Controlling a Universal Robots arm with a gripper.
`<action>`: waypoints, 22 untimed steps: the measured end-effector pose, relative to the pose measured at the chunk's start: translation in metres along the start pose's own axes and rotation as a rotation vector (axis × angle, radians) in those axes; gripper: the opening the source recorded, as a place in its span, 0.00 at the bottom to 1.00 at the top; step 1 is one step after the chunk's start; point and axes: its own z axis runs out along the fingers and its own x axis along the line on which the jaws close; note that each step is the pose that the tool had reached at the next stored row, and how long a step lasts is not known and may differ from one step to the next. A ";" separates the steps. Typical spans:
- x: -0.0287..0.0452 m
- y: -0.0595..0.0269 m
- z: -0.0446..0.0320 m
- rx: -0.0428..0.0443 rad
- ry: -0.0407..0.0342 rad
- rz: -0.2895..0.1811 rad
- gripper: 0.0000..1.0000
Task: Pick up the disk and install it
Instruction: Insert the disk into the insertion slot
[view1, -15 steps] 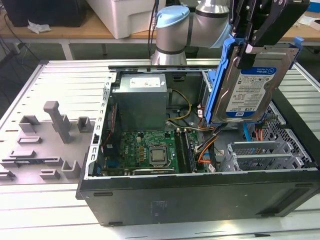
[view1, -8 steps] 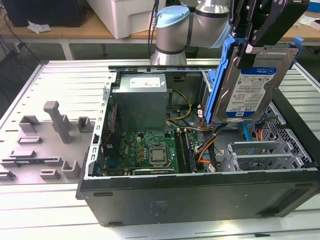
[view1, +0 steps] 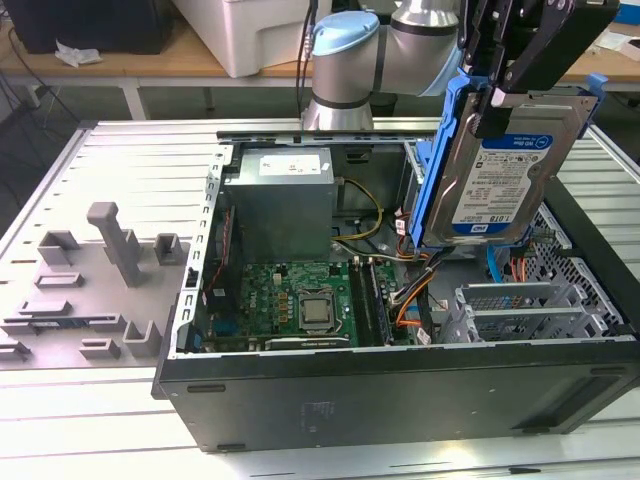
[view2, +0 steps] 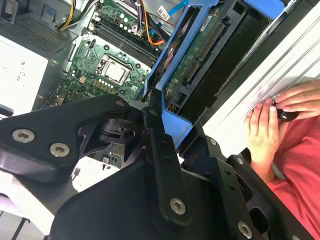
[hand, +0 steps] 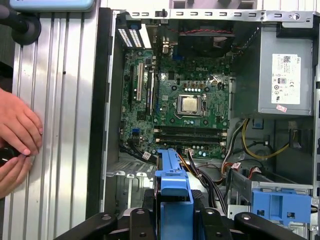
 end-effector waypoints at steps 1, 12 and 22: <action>0.0022 0.0001 0.0002 0.0000 0.0000 0.000 0.36; 0.0213 -0.0141 0.0012 0.0000 0.0000 0.000 0.36; 0.0247 -0.0319 0.0005 0.0002 0.0001 -0.003 0.36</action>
